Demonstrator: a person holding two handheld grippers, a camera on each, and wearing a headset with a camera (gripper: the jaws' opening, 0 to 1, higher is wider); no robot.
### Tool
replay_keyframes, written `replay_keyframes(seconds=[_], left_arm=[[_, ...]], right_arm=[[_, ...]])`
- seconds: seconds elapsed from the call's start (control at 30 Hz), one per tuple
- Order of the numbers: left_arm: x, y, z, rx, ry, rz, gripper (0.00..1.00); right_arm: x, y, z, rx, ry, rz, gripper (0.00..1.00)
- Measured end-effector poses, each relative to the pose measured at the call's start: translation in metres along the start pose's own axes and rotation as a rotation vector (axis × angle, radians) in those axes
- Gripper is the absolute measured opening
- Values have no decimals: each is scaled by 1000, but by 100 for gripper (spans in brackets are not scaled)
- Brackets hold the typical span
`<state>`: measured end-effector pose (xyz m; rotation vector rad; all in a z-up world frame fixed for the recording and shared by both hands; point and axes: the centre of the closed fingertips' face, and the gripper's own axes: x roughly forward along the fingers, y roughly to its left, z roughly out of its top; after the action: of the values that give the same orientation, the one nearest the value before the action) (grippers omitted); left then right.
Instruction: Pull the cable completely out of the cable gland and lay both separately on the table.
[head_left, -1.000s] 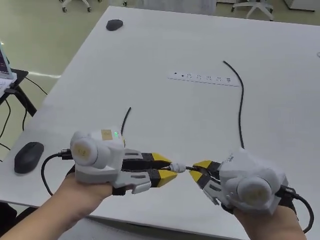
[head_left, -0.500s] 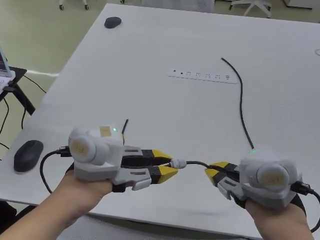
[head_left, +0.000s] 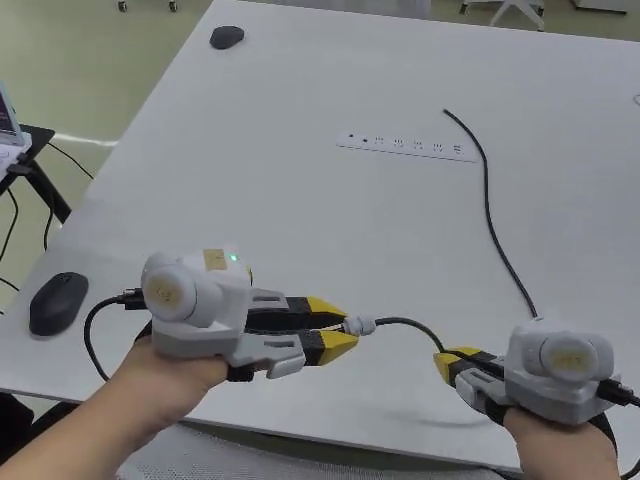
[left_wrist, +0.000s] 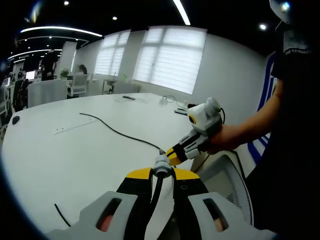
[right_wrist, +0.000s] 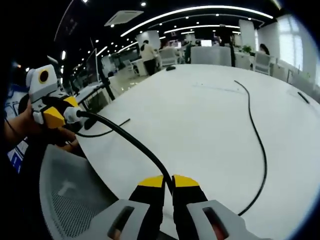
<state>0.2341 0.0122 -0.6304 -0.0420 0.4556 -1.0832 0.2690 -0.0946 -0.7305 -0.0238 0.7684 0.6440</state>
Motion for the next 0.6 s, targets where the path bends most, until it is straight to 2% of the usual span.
replay_keyframes(seconds=[0.13, 0.3, 0.37, 0.6], left_arm=[[0, 0, 0, -5, -2, -1, 15], [0, 0, -3, -1, 9, -3, 15], [-1, 1, -1, -23, 3, -6, 15], [0, 3, 3, -34, 0, -3, 15]], right_arm=[[0, 1, -1, -1, 7, 8, 0], [-1, 0, 0, 65, -16, 32, 1], [-2, 2, 0, 63, -19, 37, 1], [-3, 6, 1, 5, -20, 51, 2]])
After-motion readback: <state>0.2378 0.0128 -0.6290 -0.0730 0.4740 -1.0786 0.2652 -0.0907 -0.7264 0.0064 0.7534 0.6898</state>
